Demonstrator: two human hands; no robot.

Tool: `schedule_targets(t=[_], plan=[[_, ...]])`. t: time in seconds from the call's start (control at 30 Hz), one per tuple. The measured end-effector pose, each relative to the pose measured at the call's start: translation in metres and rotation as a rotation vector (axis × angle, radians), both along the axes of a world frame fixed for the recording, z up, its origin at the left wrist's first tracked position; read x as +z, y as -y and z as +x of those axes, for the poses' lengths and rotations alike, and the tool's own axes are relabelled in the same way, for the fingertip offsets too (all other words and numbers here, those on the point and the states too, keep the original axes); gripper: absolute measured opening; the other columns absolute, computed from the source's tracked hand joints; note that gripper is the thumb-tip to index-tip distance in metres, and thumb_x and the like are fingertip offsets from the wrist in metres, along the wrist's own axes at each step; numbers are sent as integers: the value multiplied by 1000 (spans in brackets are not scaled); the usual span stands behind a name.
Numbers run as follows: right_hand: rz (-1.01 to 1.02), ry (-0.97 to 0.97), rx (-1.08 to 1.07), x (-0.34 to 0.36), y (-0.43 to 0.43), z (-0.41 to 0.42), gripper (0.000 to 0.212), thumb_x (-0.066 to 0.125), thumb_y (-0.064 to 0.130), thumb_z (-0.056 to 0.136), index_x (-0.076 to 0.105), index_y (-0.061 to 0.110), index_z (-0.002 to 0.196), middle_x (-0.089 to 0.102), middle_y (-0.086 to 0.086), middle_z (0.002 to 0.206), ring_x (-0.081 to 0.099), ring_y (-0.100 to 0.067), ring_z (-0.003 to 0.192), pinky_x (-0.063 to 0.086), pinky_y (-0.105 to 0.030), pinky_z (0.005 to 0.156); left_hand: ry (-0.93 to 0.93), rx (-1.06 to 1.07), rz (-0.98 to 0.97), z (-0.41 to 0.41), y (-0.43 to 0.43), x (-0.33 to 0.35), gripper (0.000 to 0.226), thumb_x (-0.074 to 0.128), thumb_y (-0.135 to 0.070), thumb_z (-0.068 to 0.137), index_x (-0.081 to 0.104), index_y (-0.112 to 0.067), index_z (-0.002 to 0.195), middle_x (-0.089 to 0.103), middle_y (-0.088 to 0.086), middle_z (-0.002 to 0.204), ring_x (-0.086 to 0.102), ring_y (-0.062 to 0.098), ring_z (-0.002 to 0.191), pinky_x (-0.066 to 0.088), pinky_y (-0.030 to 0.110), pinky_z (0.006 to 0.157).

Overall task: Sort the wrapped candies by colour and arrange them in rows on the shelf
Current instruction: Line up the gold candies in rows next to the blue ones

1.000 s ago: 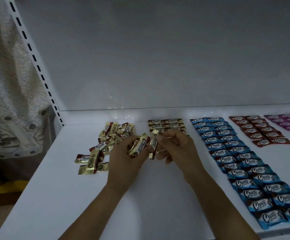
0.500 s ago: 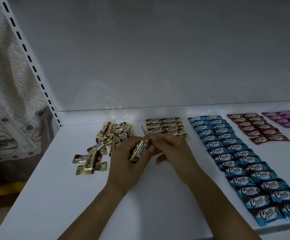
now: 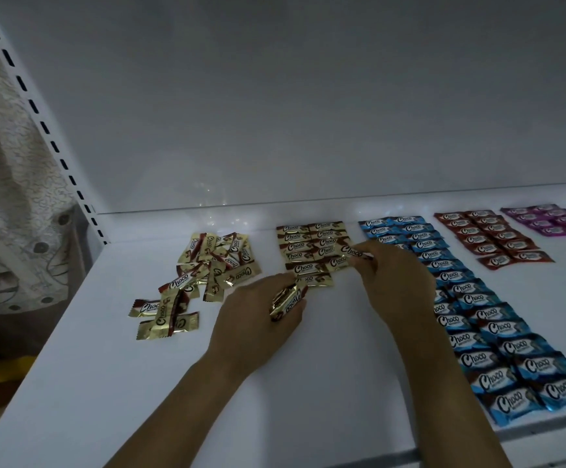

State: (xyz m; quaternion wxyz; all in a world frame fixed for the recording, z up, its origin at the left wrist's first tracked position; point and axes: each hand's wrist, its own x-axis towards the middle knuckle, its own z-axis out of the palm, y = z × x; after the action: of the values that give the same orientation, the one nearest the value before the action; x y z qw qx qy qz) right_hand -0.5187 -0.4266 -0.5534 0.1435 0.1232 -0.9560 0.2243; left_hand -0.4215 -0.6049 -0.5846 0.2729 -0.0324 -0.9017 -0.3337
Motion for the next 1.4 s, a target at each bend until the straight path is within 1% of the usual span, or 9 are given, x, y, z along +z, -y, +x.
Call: schedule_targets(t=[0.27,0.6,0.73,0.8,0.87,0.97,1.1,1.23,1.4], plan=[[111,107,79,-9,2,1,30,47,34,98,55,38,127,65,2,116,59,-19,106,45,-30,84,115,-17,-126,-6,-4,1,31,49,-48,83,65,-30,102,71,-10,84,67,10,75,54,31,64],[110,84,122,-15,10,2,31,44,27,98,60,41,120,66,7,113,61,-14,93,47,-26,75,77,1,-139,-9,-3,-4,44,41,-56,80,67,-29,103,72,-8,83,68,15,74,55,34,62],[82,100,111,-15,7,1,31,45,26,97,60,40,121,67,6,109,61,-14,89,47,-27,75,89,-14,-79,-7,-3,-3,22,53,-47,84,65,-33,94,65,-18,78,62,3,72,46,19,61],[-64,59,142,-13,9,2,28,49,28,96,62,36,119,67,10,91,57,-5,72,44,-21,64,64,-24,36,-7,-1,-1,7,61,-42,86,57,-37,83,56,-20,67,54,-1,64,33,10,55],[-360,62,251,-7,18,8,19,54,36,94,65,36,109,62,12,73,54,-1,59,41,-19,55,43,-18,235,-7,3,2,10,66,-39,87,58,-34,83,58,-15,69,54,2,64,37,14,53],[-715,332,458,4,37,25,9,62,34,87,64,29,95,66,-5,74,58,-5,52,42,-17,46,55,-26,418,-6,5,6,20,74,-23,82,61,-25,97,64,-14,83,60,-1,72,43,11,57],[-780,406,593,9,46,36,8,65,7,86,67,10,79,64,-5,64,56,-2,52,39,-9,46,79,-30,454,-6,5,3,28,76,-22,79,55,-28,96,64,-9,84,58,2,64,44,17,54],[-891,425,537,8,45,34,12,61,9,89,66,10,78,66,-5,64,58,-8,52,40,-16,43,48,-82,441,-6,6,4,25,72,-39,82,65,-19,94,65,-11,74,54,1,53,41,15,48],[-1037,465,425,8,42,30,10,54,12,94,62,7,89,70,-3,70,57,-10,48,39,-20,40,83,-69,586,-3,5,9,14,63,-25,89,68,-13,90,60,-3,60,49,1,43,37,18,41]])
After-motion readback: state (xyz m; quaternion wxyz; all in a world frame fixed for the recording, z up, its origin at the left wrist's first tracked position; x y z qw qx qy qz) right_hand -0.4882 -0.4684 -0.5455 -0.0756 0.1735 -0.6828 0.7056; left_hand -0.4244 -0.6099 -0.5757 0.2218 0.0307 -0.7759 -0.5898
